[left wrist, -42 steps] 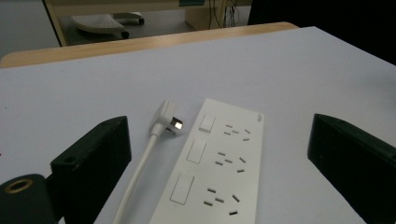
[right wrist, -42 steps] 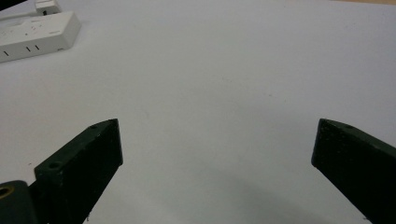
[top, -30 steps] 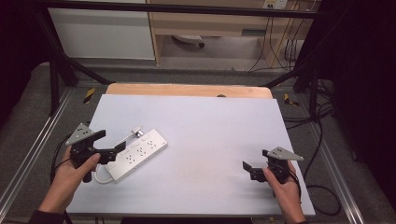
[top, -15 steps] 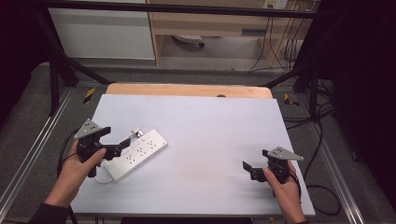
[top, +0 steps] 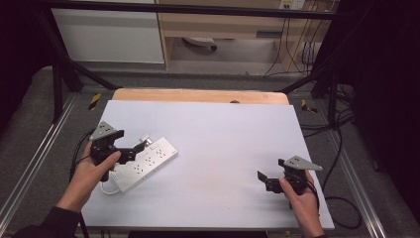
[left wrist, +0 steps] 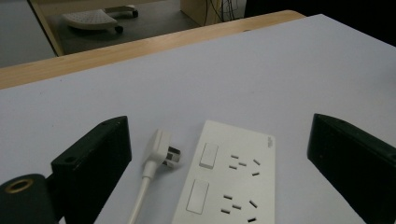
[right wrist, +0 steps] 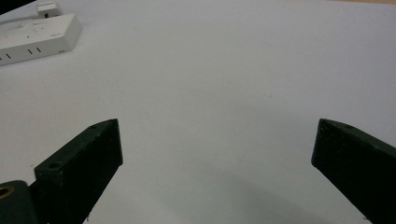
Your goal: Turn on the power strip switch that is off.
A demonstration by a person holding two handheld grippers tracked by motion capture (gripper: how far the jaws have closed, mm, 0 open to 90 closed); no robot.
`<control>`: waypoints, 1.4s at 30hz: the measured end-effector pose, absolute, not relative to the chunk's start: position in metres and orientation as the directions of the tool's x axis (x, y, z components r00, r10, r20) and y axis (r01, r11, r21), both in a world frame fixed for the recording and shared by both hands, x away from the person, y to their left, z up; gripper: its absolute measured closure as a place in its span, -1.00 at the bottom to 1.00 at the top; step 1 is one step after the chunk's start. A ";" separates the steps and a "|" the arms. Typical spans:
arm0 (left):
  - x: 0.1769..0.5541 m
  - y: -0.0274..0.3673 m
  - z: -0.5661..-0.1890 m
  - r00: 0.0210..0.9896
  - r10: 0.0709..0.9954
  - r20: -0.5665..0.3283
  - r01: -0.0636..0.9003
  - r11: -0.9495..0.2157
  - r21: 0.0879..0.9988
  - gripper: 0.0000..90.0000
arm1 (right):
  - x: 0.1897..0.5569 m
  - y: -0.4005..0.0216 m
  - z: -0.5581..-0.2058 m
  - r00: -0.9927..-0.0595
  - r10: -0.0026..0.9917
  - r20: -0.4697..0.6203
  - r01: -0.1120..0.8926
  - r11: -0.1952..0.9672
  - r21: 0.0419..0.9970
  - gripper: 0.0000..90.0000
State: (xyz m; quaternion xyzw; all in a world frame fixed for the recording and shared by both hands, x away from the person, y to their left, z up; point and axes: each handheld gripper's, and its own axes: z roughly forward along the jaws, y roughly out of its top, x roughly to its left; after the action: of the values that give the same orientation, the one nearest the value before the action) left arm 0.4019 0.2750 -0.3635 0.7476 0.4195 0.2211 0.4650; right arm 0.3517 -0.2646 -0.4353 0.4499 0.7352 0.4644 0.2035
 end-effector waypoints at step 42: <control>0.459 0.246 -0.395 0.549 0.836 -0.017 0.466 -0.289 0.836 -0.79 | 0.352 -0.265 -0.435 -0.518 0.847 0.121 0.473 0.165 0.865 -0.95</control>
State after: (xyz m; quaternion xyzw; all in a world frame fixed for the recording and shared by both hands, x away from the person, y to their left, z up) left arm 0.4591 0.2463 -0.3945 0.7724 0.4216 0.2191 0.4216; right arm 0.3518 -0.2646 -0.4353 0.4481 0.7365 0.4653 0.2008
